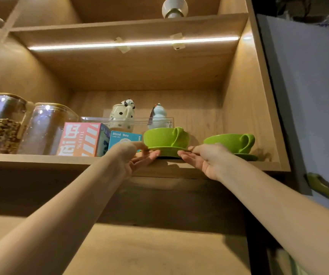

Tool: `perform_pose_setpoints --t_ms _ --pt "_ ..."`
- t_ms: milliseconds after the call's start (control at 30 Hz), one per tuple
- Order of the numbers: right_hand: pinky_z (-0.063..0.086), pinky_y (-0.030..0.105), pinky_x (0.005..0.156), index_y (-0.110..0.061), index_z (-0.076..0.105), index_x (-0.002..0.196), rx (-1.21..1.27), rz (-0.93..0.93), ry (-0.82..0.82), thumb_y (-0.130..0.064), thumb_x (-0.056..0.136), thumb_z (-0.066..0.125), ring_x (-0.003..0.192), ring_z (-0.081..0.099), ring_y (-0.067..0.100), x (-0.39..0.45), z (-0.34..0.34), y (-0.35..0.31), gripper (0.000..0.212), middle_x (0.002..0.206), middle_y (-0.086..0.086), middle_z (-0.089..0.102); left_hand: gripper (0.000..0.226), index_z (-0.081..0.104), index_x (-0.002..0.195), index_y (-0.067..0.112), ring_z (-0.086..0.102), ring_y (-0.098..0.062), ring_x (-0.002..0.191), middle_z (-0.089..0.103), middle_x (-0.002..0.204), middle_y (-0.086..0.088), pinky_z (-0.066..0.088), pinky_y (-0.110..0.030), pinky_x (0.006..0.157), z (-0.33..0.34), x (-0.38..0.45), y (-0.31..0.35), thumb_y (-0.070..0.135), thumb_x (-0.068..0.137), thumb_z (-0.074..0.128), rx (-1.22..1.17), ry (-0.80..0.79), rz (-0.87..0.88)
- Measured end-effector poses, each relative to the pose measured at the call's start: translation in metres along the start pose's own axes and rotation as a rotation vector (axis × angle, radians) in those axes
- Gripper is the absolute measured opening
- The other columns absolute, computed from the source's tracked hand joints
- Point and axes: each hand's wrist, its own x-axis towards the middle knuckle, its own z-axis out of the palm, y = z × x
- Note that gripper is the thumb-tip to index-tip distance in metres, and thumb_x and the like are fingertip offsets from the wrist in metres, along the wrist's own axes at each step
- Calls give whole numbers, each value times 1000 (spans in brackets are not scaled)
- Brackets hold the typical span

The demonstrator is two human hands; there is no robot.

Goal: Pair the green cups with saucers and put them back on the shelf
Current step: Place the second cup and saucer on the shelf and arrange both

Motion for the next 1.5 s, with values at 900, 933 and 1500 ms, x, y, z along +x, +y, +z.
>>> perform_pose_setpoints --t_ms 900,933,1500 --pt "1 35 118 -31 -3 147 -1537 -859 89 -36 95 31 142 13 13 -44 -22 56 62 154 -6 23 76 -2 145 21 -5 -6 142 6 157 4 -9 -31 114 -29 10 -73 35 71 12 1421 259 1001" --pt "1 36 118 -31 -4 146 -1547 -855 97 -36 95 31 142 13 14 -43 -20 56 63 153 -5 23 79 -3 145 22 -8 -3 140 4 157 4 -10 -31 114 -30 11 -74 37 68 8 1436 258 1001" --pt "5 36 113 -23 13 147 -1643 -1127 -37 -31 90 41 142 26 16 -42 -4 60 64 155 2 27 73 24 140 21 5 -16 145 25 153 -3 -8 -42 116 -31 17 -59 28 68 29 1324 259 892"
